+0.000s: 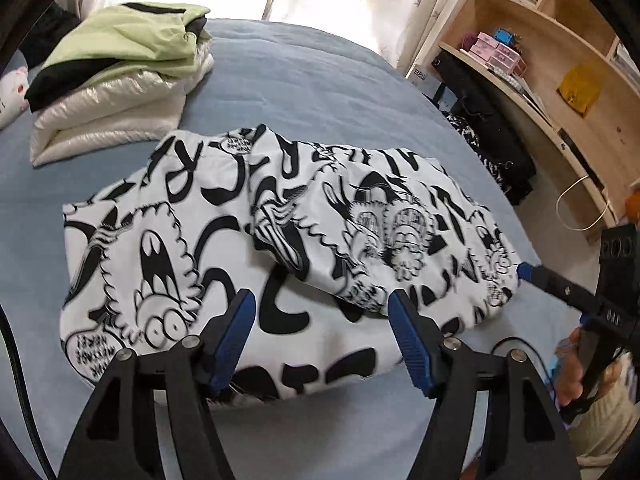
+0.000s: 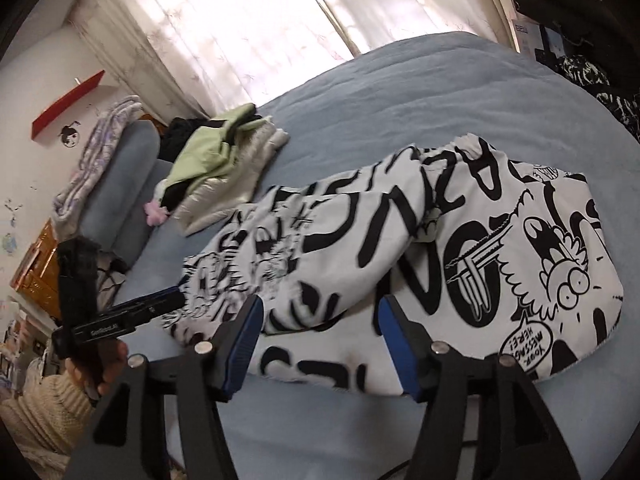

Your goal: Fold large clothes

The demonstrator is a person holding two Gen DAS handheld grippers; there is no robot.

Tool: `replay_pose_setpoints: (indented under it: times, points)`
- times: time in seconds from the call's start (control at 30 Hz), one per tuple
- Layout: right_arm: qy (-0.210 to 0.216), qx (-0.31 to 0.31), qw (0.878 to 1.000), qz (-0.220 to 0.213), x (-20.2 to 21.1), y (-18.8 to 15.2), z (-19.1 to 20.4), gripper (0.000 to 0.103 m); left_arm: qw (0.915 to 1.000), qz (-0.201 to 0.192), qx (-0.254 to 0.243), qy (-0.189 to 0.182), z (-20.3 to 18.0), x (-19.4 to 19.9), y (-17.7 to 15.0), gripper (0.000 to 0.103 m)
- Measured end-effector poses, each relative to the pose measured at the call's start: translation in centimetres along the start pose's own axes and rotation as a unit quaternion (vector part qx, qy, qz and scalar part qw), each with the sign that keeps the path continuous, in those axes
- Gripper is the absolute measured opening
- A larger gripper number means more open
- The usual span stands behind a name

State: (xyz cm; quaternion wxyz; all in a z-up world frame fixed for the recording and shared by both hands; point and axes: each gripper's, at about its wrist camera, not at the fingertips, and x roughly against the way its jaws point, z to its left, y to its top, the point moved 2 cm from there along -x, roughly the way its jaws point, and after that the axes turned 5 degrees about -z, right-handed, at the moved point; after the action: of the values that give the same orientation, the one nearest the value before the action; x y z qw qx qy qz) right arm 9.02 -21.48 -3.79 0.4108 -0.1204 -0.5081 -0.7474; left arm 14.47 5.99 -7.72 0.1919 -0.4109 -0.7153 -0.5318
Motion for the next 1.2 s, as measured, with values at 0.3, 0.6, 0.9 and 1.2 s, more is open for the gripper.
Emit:
replay_pose_setpoints:
  times: [0.3, 0.6, 0.9, 1.2]
  points:
    - [0.024, -0.004, 1.0, 0.017, 1.2, -1.7, 1.3, 0.061, 0.9997, 0.016, 0.003, -0.017, -1.4, -0.1, -1.0, 0.067]
    - [0.024, -0.076, 0.996, 0.043, -4.7, -0.8, -2.1, 0.061, 0.9965, 0.043, 0.068, -0.022, 1.8, -5.3, 0.5, 0.067]
    - [0.068, -0.19, 0.978, 0.045, -10.4, 2.0, -6.9, 0.061, 0.9885, 0.064, 0.126, -0.054, 4.0, -10.0, 2.6, 0.067]
    - [0.084, -0.255, 0.963, 0.029, -14.0, 6.3, -11.1, 0.06, 0.9896, 0.078, 0.106, -0.06, 3.4, -12.7, 3.1, 0.067]
